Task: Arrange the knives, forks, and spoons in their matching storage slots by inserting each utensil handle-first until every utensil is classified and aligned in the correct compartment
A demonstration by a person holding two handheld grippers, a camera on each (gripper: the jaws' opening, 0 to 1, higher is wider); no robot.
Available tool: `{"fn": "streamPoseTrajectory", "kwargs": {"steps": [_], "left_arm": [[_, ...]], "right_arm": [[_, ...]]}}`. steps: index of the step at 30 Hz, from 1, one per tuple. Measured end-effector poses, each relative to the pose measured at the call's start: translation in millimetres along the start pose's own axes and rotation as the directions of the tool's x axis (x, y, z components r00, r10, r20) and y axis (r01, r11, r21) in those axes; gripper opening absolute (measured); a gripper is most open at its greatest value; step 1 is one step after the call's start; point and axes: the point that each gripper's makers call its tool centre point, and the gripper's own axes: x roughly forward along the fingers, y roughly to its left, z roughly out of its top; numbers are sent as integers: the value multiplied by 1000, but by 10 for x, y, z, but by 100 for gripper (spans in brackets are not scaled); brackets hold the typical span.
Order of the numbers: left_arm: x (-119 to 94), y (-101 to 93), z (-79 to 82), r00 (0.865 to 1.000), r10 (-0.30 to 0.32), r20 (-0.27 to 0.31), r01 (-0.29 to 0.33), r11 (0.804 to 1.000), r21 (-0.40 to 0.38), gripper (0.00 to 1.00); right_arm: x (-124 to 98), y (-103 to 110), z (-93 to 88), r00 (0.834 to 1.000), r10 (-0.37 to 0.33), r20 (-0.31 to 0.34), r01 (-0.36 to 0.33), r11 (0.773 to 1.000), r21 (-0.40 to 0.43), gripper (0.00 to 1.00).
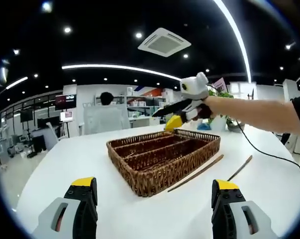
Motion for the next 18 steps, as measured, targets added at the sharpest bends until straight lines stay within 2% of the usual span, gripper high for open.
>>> {"fn": "streamPoseTrajectory", "kwargs": {"steps": [1,4,5,6,9,11,12,13,14,15,16,17,18], "left_arm": [[1,-9,0,1000,-3,5,3,1000,4,100],[14,-74,-20,1000,-22,-5,22,1000,16,100],[15,-109,-14,999,-34,-1,34,999,34,100],[11,-126,1,999,-33,5,33,998,48,100],[45,-100,88,999,-25,36,24,999,31,100],[42,-90,127,999,-20,49,20,1000,14,100],[43,-89,133,998,-17,52,16,1000,13,100],[42,-92,136,998,-17,53,16,1000,13,100],[46,-105,150,998,-18,58,17,1000,13,100],[44,-111,159,998,-19,60,18,1000,13,100],[46,-126,166,998,-23,58,22,1000,15,100],[38,-153,185,998,-33,55,31,999,26,100],[33,-168,201,998,-35,55,33,999,32,100]], "right_arm": [[-141,50,110,1000,-14,22,14,1000,3,82],[-402,162,228,998,-50,30,49,999,13,100],[-504,165,273,996,-85,34,84,996,21,99],[-645,249,327,996,-79,41,78,997,15,99],[-981,229,384,983,-180,22,180,984,-9,99],[-1271,199,458,967,-255,20,256,967,-7,99],[-1484,169,505,950,-311,11,311,950,-6,99],[-1620,180,571,944,-330,19,331,943,-22,99],[-1846,199,659,935,-354,10,354,934,-54,99],[-2009,220,693,933,-360,-25,357,931,-77,99],[-2179,224,777,924,-380,-31,375,921,-103,99],[-2456,209,907,905,-425,-36,418,901,-116,99],[-2611,212,961,896,-442,-50,434,893,-120,99]]}}
